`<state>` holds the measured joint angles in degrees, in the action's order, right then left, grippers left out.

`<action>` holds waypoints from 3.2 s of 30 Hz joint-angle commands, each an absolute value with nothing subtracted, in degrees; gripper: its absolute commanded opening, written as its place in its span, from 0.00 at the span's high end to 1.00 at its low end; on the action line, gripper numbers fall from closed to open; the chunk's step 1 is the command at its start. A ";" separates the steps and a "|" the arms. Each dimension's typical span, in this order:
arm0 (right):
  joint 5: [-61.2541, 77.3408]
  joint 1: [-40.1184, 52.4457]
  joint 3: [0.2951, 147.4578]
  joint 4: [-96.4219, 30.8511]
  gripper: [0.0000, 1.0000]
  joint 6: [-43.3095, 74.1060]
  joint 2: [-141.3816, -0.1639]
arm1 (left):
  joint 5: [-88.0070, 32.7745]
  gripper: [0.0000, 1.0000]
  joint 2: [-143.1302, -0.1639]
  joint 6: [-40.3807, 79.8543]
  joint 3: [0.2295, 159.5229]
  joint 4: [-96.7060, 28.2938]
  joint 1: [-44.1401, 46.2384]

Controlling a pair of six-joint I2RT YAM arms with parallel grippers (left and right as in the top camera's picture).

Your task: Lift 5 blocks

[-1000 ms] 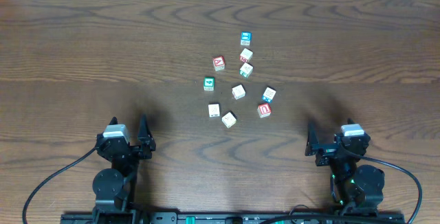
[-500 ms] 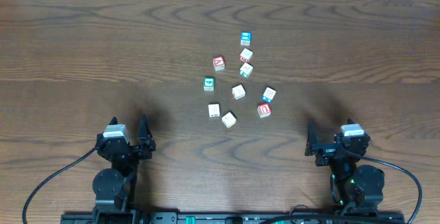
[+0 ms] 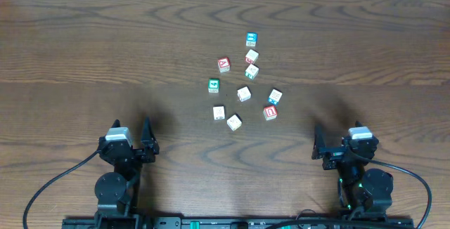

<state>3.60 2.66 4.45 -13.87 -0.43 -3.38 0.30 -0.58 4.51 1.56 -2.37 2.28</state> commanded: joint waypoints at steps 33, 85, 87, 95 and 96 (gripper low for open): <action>3.27 3.97 4.27 -13.93 0.01 0.34 -3.66 | 0.67 0.27 -0.23 4.80 0.23 -4.23 2.00; 19.49 6.63 45.10 -29.41 0.01 0.08 -50.39 | 0.67 0.27 -0.23 4.80 0.23 -4.23 2.00; 18.33 9.04 52.95 -34.85 0.01 0.08 -58.15 | 0.67 0.27 -0.23 4.80 0.23 -4.23 2.00; 7.29 20.38 84.66 -63.83 0.01 0.14 -84.86 | 0.67 0.27 -0.23 4.80 0.23 -4.23 2.00; 8.58 21.08 85.84 -65.06 0.01 0.14 -86.59 | 0.67 0.27 -0.23 4.80 0.23 -4.23 2.00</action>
